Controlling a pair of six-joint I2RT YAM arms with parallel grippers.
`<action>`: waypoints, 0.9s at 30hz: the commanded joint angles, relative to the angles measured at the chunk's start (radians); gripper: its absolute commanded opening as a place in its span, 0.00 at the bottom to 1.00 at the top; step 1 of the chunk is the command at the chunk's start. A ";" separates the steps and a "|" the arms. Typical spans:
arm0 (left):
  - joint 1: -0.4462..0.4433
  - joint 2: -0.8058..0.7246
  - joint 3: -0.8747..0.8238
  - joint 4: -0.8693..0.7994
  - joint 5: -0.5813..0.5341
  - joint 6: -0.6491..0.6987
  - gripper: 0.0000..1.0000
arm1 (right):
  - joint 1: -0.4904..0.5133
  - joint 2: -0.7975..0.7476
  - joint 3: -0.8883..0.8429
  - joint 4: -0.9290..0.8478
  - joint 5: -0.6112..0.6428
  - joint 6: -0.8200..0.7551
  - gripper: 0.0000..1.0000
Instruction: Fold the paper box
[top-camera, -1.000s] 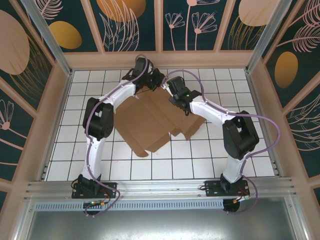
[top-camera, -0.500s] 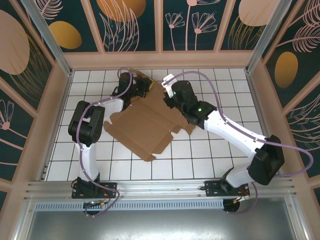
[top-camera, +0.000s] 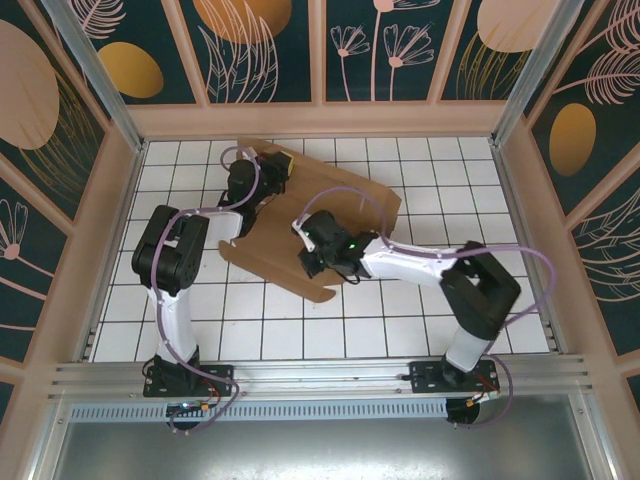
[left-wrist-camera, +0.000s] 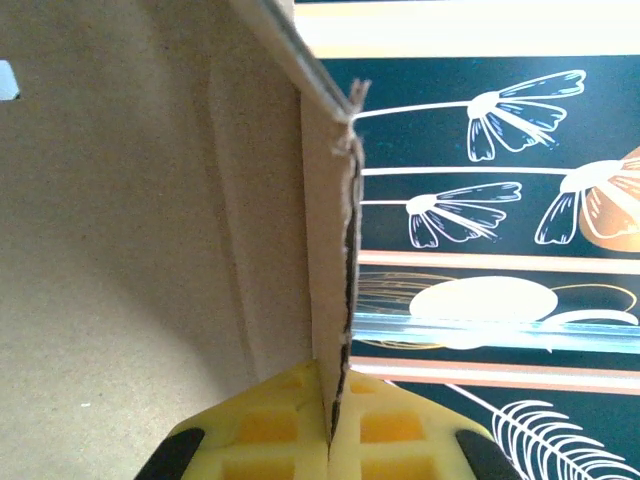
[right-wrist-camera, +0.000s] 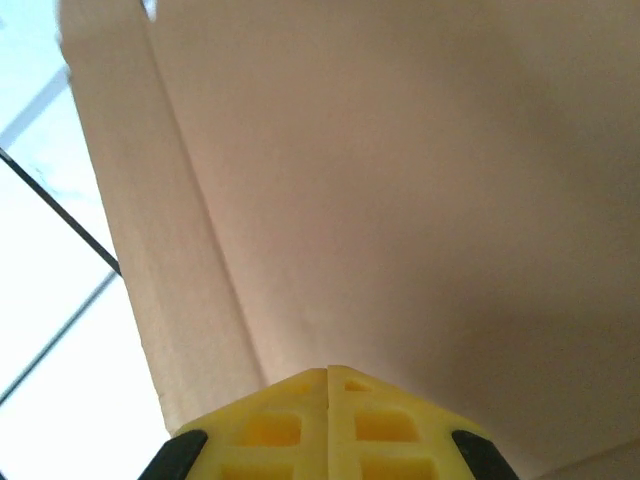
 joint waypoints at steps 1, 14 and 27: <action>0.008 -0.082 -0.044 0.097 -0.065 0.031 0.00 | -0.006 0.057 -0.012 -0.009 0.044 0.084 0.00; 0.006 -0.250 -0.244 -0.023 -0.218 0.181 0.00 | -0.166 0.135 -0.030 -0.140 0.053 0.060 0.00; -0.101 -0.272 -0.157 -0.301 -0.477 0.270 0.00 | -0.279 0.054 -0.062 -0.183 -0.045 0.001 0.00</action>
